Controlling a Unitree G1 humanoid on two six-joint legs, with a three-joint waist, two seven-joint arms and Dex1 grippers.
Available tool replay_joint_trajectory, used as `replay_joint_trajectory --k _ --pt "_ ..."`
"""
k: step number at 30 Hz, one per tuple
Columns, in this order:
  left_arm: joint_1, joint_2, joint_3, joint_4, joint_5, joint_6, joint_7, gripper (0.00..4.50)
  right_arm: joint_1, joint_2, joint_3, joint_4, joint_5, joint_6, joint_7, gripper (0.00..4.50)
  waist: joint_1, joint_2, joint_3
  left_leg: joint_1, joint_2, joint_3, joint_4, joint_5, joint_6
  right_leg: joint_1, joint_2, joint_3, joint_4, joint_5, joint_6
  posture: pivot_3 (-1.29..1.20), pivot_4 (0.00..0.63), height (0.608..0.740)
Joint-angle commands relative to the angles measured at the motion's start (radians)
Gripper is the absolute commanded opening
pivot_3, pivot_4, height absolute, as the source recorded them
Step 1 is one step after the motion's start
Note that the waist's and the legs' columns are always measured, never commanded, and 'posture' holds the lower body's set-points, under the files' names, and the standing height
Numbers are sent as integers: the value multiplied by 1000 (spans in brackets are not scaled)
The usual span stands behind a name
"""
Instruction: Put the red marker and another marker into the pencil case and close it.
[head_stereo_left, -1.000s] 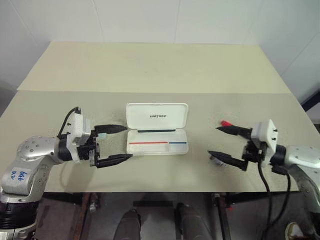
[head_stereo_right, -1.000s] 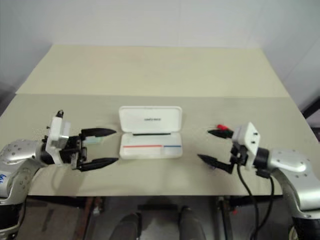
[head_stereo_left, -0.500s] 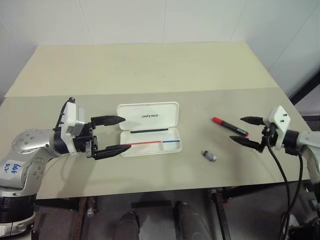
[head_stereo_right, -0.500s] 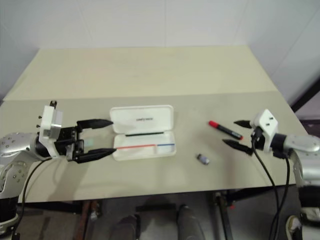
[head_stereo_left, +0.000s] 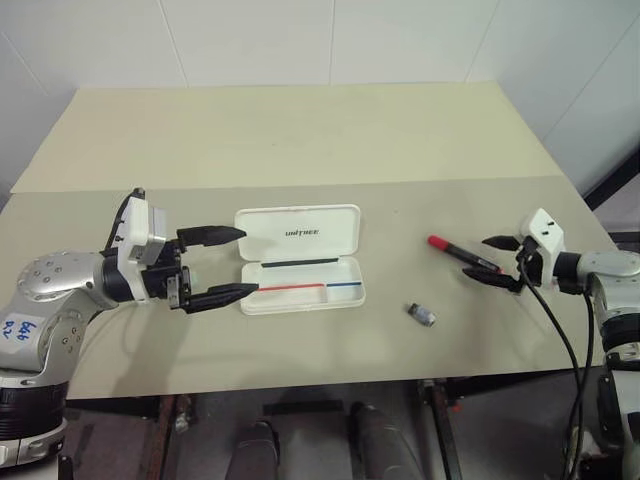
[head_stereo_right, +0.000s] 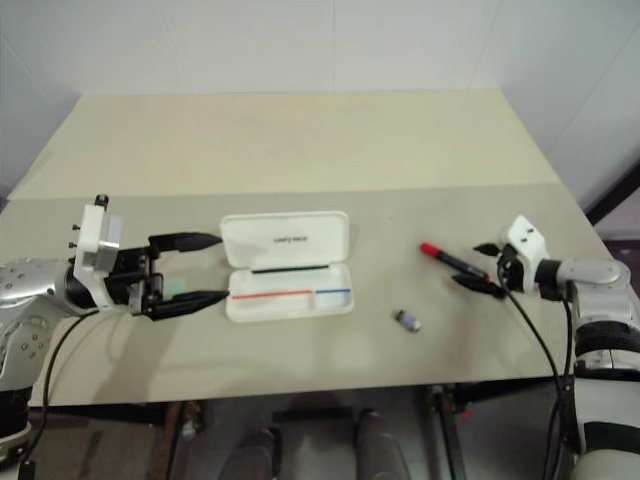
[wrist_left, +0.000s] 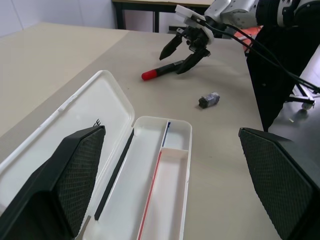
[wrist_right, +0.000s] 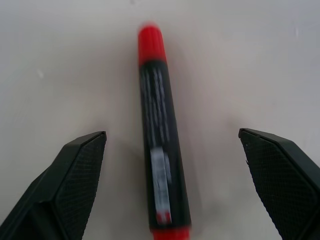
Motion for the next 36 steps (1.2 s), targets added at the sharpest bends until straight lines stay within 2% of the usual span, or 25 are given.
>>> replay_joint_trajectory --k 1,10,11,18,20,24,31,36 --pt "-4 15 31 -31 -5 -20 4 4500 -13 -26 -2 61 -31 -30 -1 3856 0 0 0 0 0 0 0 0 0 0 0 0 0 0 0 0 150 740" --pt "-23 14 14 -12 2 -35 -3 4500 -14 -18 -10 92 -27 -40 33 738 2 0 0 1 -1 0 8 0 0 5 0 1 -1 1 1 0 150 740" --pt "-29 13 10 -6 4 -38 -6 4500 -13 -15 -11 84 -23 -36 46 634 2 0 0 1 -1 0 8 1 0 5 0 1 -1 1 1 0 150 740" --pt "-36 26 1 53 43 -86 -50 4500 -26 -11 -14 39 -30 -49 39 635 -2 0 0 1 -1 0 6 1 0 4 0 1 0 1 1 0 150 740" --pt "-26 51 13 106 74 -125 -84 4500 -25 -10 -24 -28 -6 -43 74 635 -2 0 0 1 -1 0 6 1 0 3 0 1 0 1 1 0 150 740" --pt "15 91 53 170 100 -180 -128 4500 45 -14 -40 -332 83 69 154 635 -8 1 1 1 -1 0 4 1 0 2 0 1 2 0 1 0 150 740" --pt "67 72 91 154 100 -222 -103 4500 208 25 14 -914 213 339 133 635 3 1 1 1 -1 -2 1 0 -1 -2 0 0 8 0 7 0 150 740" --pt "84 76 86 137 94 -222 -110 4500 163 125 124 -1075 222 423 101 635 1 1 0 1 -1 -1 1 0 -1 -1 0 0 6 -3 2 0 150 740"
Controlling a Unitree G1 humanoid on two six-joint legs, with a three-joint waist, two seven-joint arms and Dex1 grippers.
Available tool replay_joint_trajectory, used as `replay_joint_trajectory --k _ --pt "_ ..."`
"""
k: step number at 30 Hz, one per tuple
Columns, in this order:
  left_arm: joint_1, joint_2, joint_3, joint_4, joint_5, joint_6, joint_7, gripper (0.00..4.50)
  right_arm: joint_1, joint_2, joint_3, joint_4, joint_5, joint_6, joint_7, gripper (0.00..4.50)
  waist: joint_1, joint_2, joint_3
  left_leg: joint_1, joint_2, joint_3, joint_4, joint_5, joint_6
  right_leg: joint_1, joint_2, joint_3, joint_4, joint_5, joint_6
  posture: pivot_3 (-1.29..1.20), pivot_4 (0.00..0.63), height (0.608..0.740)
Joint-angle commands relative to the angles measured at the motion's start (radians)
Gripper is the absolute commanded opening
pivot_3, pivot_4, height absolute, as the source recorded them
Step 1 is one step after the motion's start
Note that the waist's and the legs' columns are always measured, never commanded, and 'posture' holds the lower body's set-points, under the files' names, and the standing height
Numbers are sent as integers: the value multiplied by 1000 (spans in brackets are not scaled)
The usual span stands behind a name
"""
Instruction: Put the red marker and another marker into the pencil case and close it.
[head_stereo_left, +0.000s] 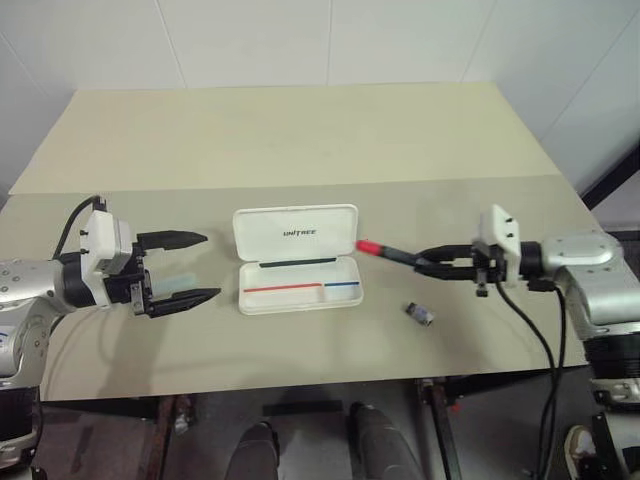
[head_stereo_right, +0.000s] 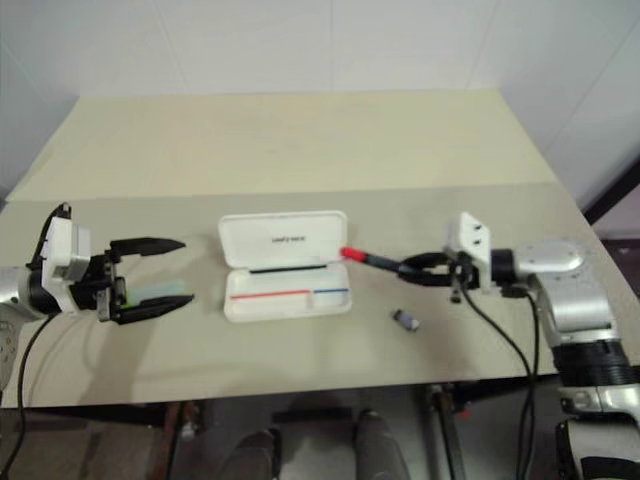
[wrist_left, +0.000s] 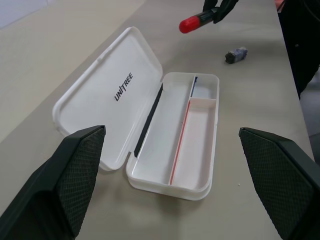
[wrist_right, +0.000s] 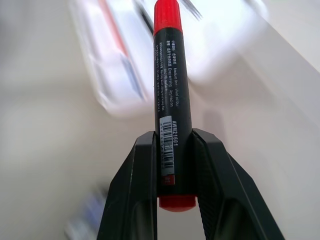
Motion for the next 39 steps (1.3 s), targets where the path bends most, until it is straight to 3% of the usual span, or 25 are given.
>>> replay_joint_trajectory --k 1,10,14,20,35,39 --pt "9 9 22 -24 -8 -13 -7 4500 -62 57 63 -67 8 32 -23 635 0 0 0 0 0 0 0 0 0 0 0 0 0 0 -1 0 150 740" --pt "10 8 13 -35 -10 1 -3 4500 -195 183 205 82 -88 -102 1 635 4 0 0 -1 0 0 -1 0 0 0 0 -1 0 0 0 0 150 740" --pt "15 -2 1 -59 -14 10 10 4500 -327 291 272 342 -188 -246 -17 635 -6 0 0 -1 0 0 -1 0 0 -1 0 0 0 1 2 0 150 740" --pt "32 -15 7 -91 -18 24 35 4500 -436 365 309 605 -305 -410 -52 635 -8 0 0 0 1 0 -4 0 0 -3 0 -2 3 6 10 0 150 740" --pt "38 -23 4 -110 -23 29 65 4500 -442 413 305 687 -359 -471 -28 635 -4 0 0 0 1 0 -8 0 -1 -4 0 -2 3 5 10 0 150 740" --pt "30 -25 -2 -104 -20 24 63 4500 -439 403 294 668 -353 -471 -32 1977 -4 0 0 0 1 0 -8 0 -1 -4 0 -2 2 5 10 0 150 740"
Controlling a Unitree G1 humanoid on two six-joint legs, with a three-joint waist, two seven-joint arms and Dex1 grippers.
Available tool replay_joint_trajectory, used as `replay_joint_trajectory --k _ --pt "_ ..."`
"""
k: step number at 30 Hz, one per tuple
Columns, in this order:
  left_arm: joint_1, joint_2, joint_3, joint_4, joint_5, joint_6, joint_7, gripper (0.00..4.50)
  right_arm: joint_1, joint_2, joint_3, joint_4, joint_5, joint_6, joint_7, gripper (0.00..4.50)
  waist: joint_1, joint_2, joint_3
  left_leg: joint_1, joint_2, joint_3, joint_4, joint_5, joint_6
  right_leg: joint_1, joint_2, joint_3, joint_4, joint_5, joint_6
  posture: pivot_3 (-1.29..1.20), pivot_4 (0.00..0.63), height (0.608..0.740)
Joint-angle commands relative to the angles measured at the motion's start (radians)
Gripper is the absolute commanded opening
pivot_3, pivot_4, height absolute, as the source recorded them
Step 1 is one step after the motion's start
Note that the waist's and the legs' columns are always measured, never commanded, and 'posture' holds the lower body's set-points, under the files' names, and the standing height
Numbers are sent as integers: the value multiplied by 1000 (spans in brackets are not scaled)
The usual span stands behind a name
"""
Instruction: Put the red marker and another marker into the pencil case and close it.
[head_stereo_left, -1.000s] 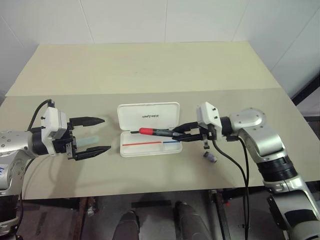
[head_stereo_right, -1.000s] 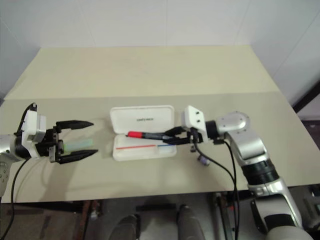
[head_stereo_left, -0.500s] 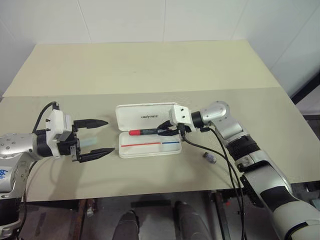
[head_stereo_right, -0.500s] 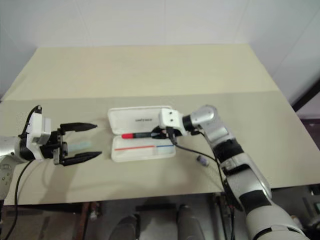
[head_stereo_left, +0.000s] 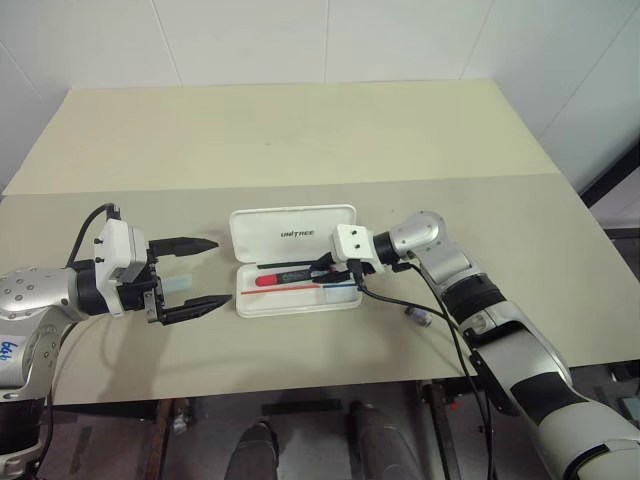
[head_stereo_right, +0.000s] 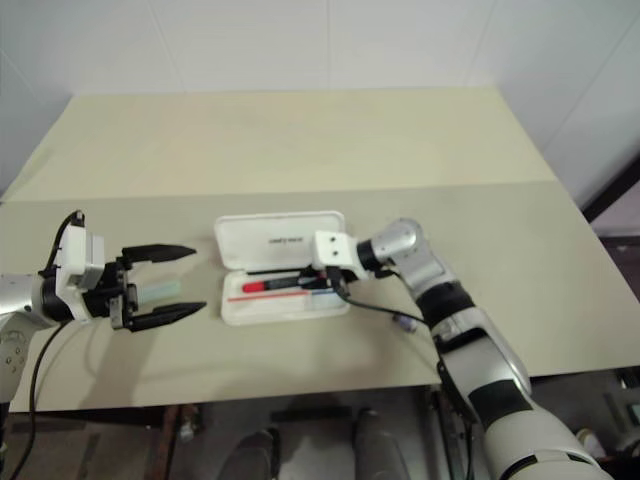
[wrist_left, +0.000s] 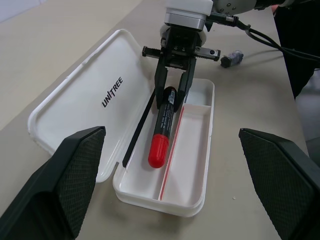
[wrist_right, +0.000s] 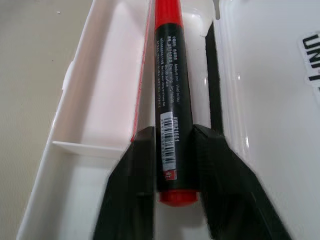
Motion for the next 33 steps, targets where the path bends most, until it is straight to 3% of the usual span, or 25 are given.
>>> replay_joint_trajectory --k 1,6,20,22,31,33 --pt "-12 -4 9 -18 -10 -10 4 4500 -14 -9 -21 -24 8 -17 2 2426 0 0 0 0 0 0 0 0 0 0 0 0 0 0 0 0 150 740" --pt "-25 -8 1 -3 -5 -17 -2 4500 -18 -6 -55 -93 49 33 10 4159 0 0 0 0 0 0 0 0 0 0 0 0 0 0 0 0 150 740" --pt "-44 -15 -14 18 5 -36 -11 4500 75 -5 -170 -504 290 421 -45 4159 3 0 0 0 0 0 0 0 0 -1 0 0 1 0 0 0 150 740" --pt "-21 -14 -12 11 14 -47 -13 4500 146 -43 -207 -658 357 510 -57 4495 6 0 0 -1 0 0 0 0 0 -1 0 0 0 0 0 0 150 740" --pt "101 -3 94 -36 1 -42 28 4500 346 -195 -368 -1011 523 717 -191 4495 5 0 0 -1 0 -1 -1 -1 -1 -1 0 0 -1 -2 -1 0 150 740" --pt "136 6 136 -30 9 -46 31 4500 381 -240 -419 -1048 542 732 -213 4495 5 0 0 -1 0 -1 -1 -1 -1 -1 0 0 -1 -5 -7 0 150 740"
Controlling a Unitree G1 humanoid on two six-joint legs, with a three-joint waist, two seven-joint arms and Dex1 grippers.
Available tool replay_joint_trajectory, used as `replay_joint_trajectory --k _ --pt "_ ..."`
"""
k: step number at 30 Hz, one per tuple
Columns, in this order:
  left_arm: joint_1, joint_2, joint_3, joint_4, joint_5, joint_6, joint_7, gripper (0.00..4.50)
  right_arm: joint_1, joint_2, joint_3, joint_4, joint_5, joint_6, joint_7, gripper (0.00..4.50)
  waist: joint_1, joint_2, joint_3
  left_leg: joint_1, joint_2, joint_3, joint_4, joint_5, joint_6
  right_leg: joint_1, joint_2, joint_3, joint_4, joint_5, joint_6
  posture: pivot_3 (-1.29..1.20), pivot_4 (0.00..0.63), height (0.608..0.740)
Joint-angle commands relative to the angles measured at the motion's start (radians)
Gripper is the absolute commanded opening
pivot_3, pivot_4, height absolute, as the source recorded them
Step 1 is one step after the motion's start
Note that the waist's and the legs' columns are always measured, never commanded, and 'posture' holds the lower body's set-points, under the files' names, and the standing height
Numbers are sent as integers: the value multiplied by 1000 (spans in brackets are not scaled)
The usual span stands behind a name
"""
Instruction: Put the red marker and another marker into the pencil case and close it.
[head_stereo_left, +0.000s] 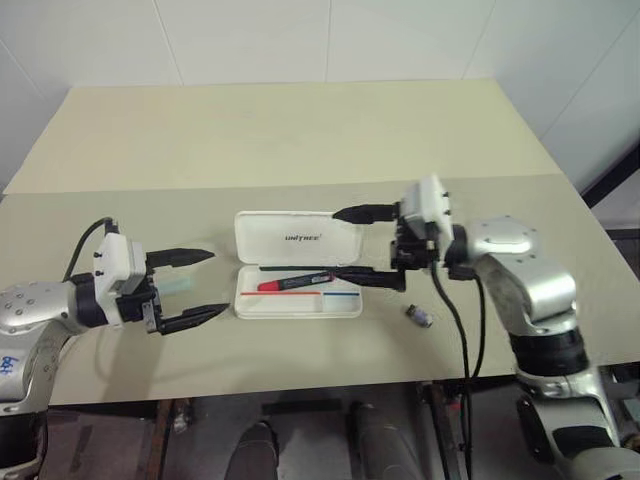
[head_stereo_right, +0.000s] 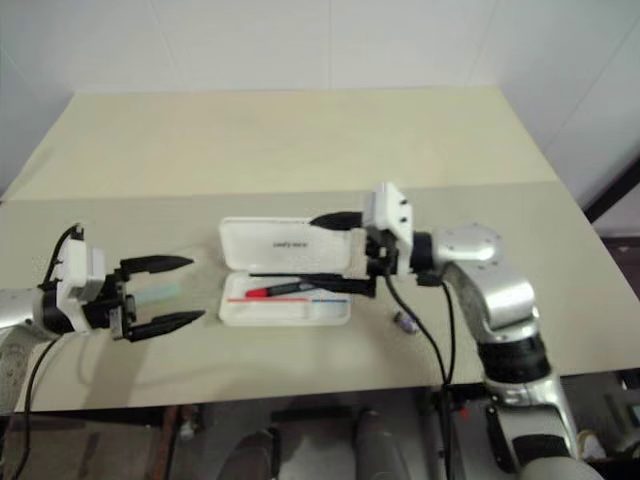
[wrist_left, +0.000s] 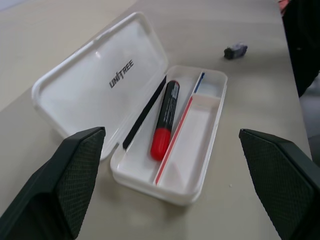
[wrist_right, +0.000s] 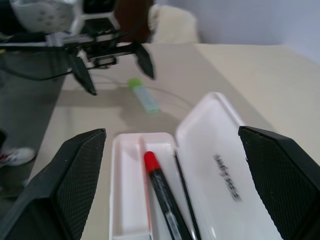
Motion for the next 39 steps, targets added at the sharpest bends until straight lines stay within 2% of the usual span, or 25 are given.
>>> replay_joint_trajectory --k 1,5,8,15,21,28,39 --pt "52 28 108 2 13 -30 11 4500 45 -80 -107 -86 49 25 -38 4495 2 0 0 0 0 0 0 0 0 0 0 0 0 -2 -3 0 150 740" --pt "78 41 148 58 43 -70 10 4500 75 -144 -134 -84 56 20 -52 4495 2 -1 0 0 0 1 0 0 0 0 0 1 -2 -4 -9 0 150 740" --pt "69 83 165 226 94 -156 -46 4500 78 -162 -127 -52 26 -23 -58 4495 -1 -1 0 0 0 1 0 0 0 0 0 1 -3 -5 -9 0 150 740" --pt "-61 142 79 508 171 -283 -120 4500 82 -156 -105 -76 26 -22 -97 4495 7 -1 0 -1 0 2 0 1 1 0 0 1 -3 -5 -10 0 150 740" --pt "-168 156 3 664 219 -348 -169 4500 97 -162 -115 -101 35 -15 -131 4495 8 -1 0 -1 0 2 0 0 0 -1 0 0 -1 -2 -5 0 150 740" --pt "-345 165 -113 932 319 -450 -231 4500 130 -173 -139 -157 50 9 -178 4495 8 -1 0 -1 0 2 0 0 0 -1 0 0 -1 -1 -2 0 150 740" --pt "-492 146 -225 1154 426 -562 -241 4500 183 -201 -171 -229 83 30 -240 4495 11 -1 -1 -1 0 2 -1 0 0 -1 0 0 1 1 2 0 150 740"
